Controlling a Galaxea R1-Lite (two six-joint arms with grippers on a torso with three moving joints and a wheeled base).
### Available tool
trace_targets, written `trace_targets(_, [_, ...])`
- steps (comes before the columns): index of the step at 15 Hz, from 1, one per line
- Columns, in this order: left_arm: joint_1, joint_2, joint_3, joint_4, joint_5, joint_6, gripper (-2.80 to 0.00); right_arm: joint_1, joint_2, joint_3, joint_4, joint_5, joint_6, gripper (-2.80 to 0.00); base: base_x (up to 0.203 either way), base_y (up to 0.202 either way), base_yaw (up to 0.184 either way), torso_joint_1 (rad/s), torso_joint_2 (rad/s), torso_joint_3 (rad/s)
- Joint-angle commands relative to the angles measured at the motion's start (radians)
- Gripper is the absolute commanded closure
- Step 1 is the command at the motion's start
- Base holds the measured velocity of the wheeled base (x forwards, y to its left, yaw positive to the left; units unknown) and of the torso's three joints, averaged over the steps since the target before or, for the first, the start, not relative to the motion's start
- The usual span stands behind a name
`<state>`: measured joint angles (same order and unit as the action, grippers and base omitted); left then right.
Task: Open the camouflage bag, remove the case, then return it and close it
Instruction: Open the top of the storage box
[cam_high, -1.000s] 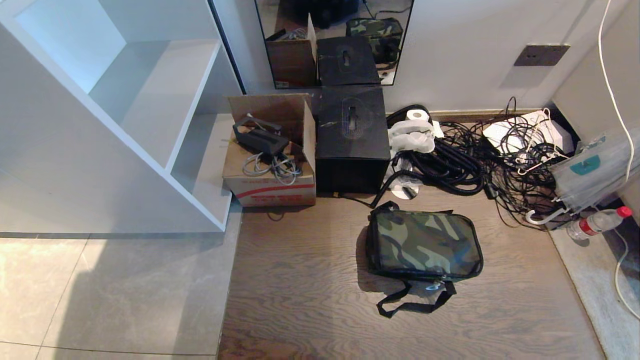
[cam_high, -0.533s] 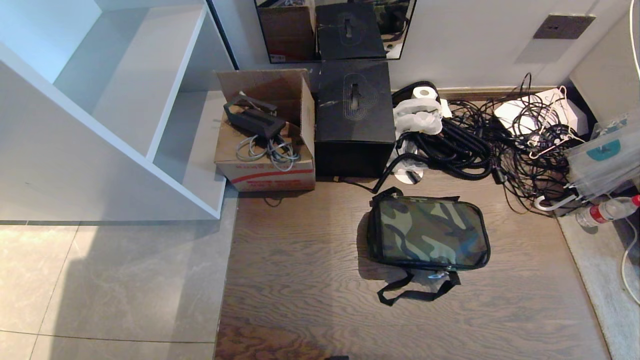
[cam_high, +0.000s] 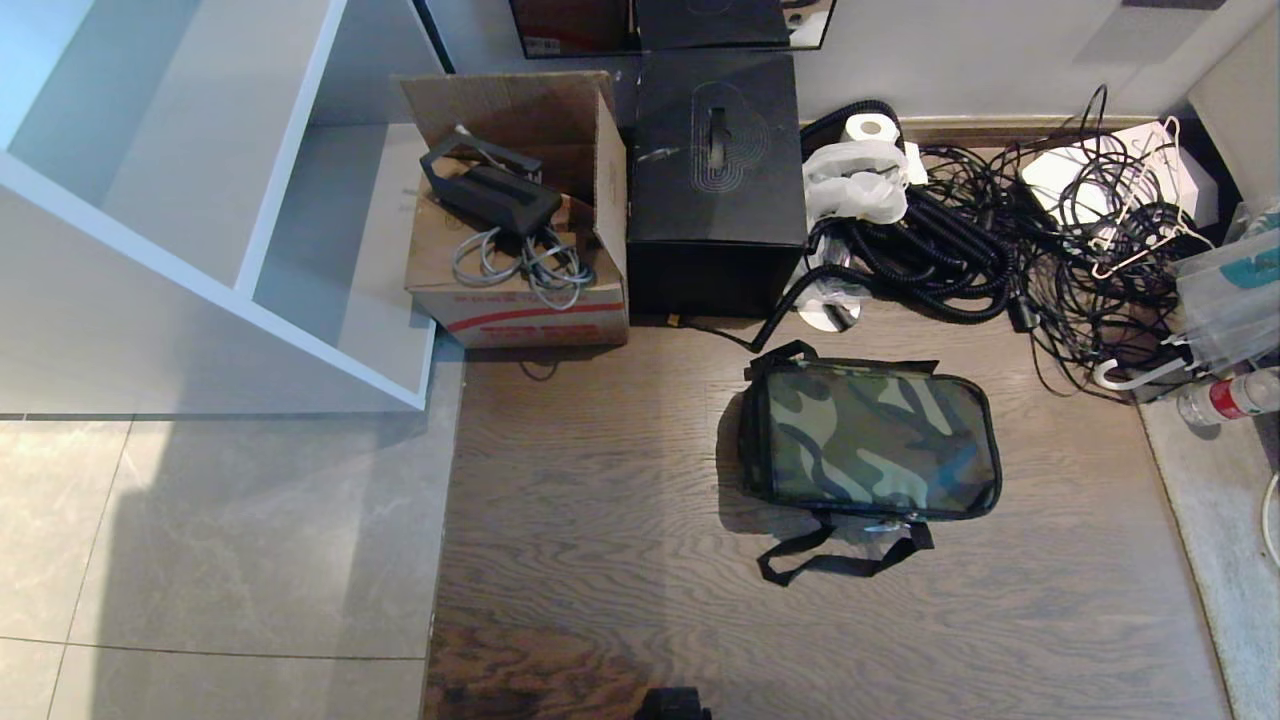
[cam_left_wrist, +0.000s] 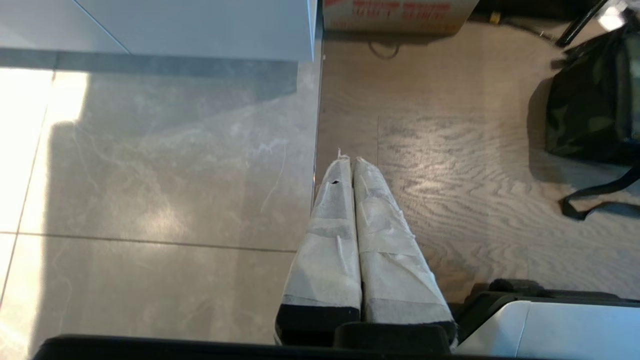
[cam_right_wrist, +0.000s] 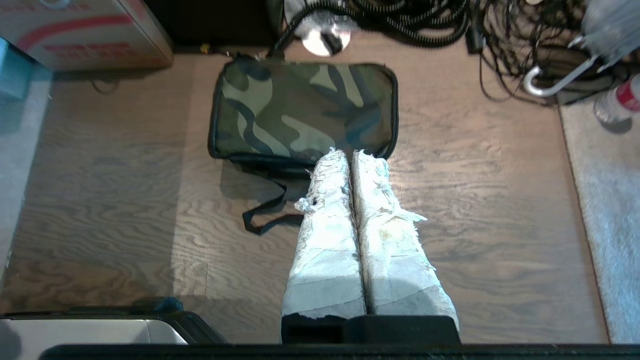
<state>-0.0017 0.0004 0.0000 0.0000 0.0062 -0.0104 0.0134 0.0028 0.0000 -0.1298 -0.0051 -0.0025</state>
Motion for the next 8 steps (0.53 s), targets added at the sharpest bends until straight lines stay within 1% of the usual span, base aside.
trace_targets(1, [0.000,0.000,0.000,0.001,0.000,0.000,0.00,0.000,0.000,0.040,-0.001,0.001,-0.001,0.00,0.000,0.000,0.000,0.002,0.00,-0.202])
trace_targets(8, [0.000,0.000,0.000,0.001,0.000,0.000,0.00,0.000,0.000,0.040,-0.001,0.001,-0.001,0.00,0.000,0.000,0.000,0.004,0.00,-0.198])
